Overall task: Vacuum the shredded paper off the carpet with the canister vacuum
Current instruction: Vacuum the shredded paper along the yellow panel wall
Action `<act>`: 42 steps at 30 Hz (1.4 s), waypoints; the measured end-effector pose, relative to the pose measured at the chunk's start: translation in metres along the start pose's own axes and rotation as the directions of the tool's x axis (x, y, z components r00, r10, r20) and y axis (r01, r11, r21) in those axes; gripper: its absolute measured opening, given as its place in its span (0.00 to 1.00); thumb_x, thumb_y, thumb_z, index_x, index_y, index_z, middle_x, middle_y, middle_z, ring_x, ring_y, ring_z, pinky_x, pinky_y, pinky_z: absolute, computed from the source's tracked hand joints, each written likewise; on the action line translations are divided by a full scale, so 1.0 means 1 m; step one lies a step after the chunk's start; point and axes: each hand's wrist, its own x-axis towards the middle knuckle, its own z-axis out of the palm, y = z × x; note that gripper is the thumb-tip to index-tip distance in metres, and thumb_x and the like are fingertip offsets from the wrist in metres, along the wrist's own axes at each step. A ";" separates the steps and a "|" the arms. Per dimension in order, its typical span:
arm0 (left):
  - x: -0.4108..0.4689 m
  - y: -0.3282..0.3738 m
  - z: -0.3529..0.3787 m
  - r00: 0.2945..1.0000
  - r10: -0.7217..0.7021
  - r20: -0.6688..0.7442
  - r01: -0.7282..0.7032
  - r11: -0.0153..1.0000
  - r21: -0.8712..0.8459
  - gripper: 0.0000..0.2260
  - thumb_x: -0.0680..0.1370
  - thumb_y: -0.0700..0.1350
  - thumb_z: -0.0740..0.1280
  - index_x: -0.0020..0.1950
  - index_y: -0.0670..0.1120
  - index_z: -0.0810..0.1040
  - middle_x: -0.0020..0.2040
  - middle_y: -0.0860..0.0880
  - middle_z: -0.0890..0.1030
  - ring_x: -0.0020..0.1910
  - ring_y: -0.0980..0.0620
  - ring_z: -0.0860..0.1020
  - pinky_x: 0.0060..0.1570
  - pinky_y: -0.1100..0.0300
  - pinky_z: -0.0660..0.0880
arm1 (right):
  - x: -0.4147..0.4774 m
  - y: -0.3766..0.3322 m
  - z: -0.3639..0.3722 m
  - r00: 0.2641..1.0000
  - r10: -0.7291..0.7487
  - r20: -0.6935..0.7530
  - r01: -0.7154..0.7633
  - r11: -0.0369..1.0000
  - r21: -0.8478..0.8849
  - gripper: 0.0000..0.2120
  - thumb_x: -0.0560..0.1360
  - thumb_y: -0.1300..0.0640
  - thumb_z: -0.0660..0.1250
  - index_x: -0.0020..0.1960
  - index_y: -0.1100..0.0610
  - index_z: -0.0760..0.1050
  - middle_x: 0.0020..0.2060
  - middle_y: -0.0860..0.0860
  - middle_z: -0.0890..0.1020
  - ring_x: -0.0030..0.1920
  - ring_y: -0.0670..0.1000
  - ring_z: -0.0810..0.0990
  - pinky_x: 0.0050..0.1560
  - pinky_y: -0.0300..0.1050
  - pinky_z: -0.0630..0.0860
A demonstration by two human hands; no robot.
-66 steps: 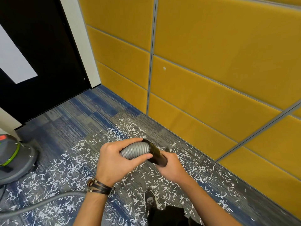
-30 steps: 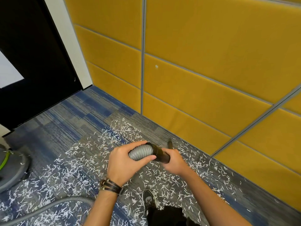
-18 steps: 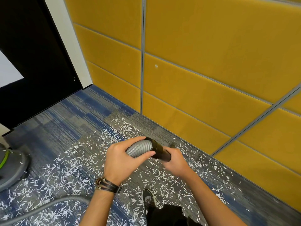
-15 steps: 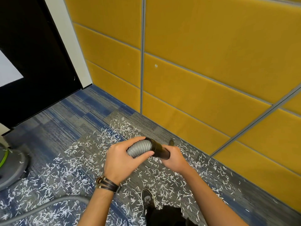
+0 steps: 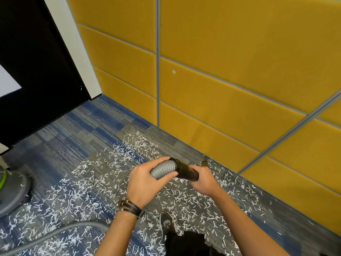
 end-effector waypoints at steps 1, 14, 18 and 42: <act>0.002 -0.001 0.001 1.000 0.001 -0.002 -0.001 1.000 -0.010 0.25 0.66 0.69 0.76 0.61 0.64 0.84 0.48 0.66 0.85 0.47 0.65 0.83 0.46 0.68 0.80 | 0.002 0.000 -0.002 1.000 -0.005 0.001 0.005 1.000 -0.003 0.12 0.70 0.68 0.69 0.45 0.52 0.81 0.34 0.48 0.82 0.35 0.47 0.80 0.35 0.39 0.73; 0.011 0.004 0.021 0.996 0.045 0.081 -0.040 0.998 -0.058 0.24 0.66 0.70 0.77 0.61 0.69 0.82 0.52 0.66 0.86 0.50 0.64 0.84 0.51 0.62 0.82 | -0.007 0.023 -0.007 0.998 0.056 -0.038 -0.056 0.998 0.008 0.14 0.70 0.68 0.71 0.47 0.51 0.81 0.35 0.47 0.83 0.34 0.47 0.79 0.35 0.38 0.72; 0.012 -0.003 0.017 0.998 0.006 0.065 -0.003 0.999 -0.053 0.26 0.65 0.70 0.76 0.61 0.66 0.84 0.51 0.65 0.86 0.50 0.64 0.84 0.53 0.57 0.83 | -0.007 0.020 -0.004 0.997 0.069 -0.040 -0.071 0.996 -0.050 0.17 0.70 0.68 0.71 0.44 0.45 0.79 0.34 0.43 0.82 0.35 0.43 0.79 0.34 0.34 0.70; -0.027 0.013 -0.022 0.997 0.080 -0.023 -0.080 0.997 -0.003 0.25 0.65 0.69 0.77 0.59 0.63 0.86 0.50 0.67 0.86 0.48 0.65 0.84 0.51 0.63 0.82 | -0.033 -0.011 0.025 0.999 0.001 -0.045 0.003 0.997 0.082 0.10 0.70 0.67 0.71 0.46 0.53 0.81 0.34 0.50 0.83 0.33 0.48 0.79 0.34 0.41 0.72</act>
